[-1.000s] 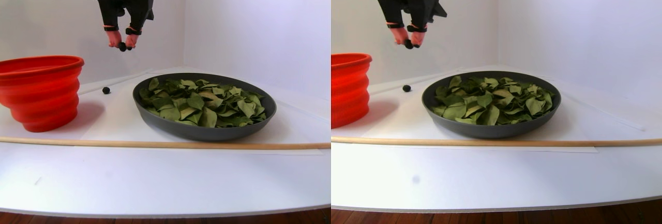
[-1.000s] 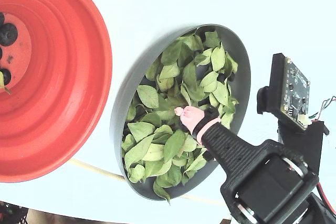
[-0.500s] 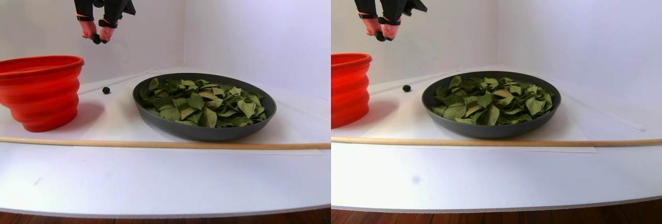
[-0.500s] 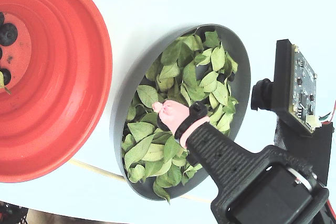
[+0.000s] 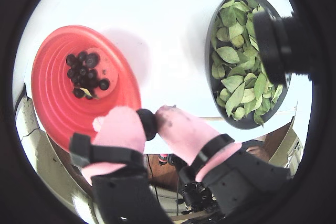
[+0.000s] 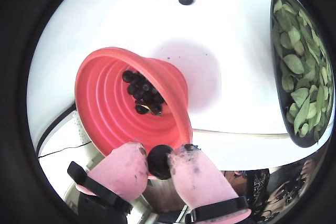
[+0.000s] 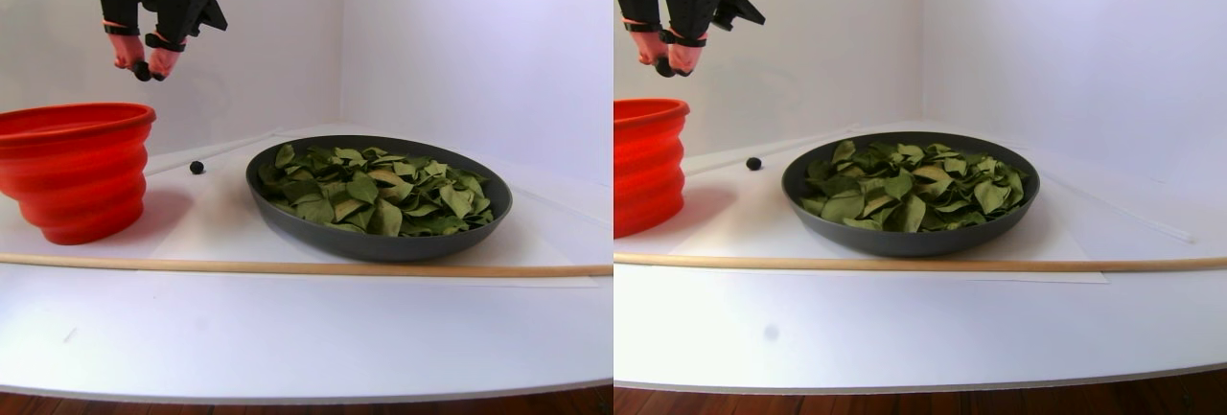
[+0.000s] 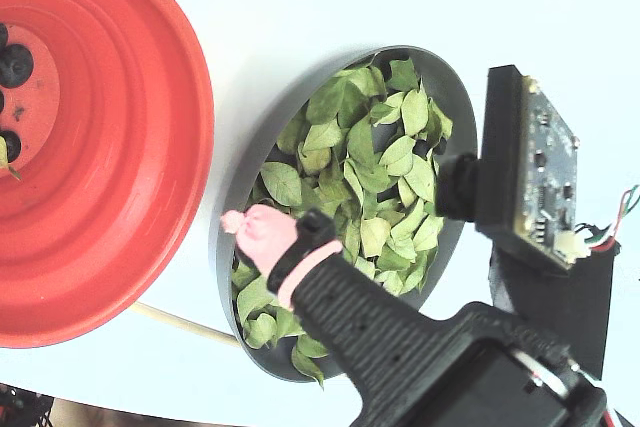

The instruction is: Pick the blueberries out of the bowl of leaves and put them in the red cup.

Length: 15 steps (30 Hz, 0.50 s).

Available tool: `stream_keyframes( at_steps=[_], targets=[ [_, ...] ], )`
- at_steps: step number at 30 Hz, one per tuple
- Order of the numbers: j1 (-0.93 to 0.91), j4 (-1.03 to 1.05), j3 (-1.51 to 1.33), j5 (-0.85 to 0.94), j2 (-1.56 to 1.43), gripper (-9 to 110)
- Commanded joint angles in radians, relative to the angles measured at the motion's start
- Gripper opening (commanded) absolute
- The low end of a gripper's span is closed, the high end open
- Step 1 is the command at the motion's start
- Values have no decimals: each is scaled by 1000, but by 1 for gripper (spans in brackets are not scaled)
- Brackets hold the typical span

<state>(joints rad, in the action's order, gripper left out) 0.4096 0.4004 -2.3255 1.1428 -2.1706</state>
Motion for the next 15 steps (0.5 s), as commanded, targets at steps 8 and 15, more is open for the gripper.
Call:
stream_keyframes(
  at_steps=[8, 15],
  targets=[
    [61, -3, 6, -40, -69, 8],
    [97, -43, -2, -60, -31, 8]
  ],
)
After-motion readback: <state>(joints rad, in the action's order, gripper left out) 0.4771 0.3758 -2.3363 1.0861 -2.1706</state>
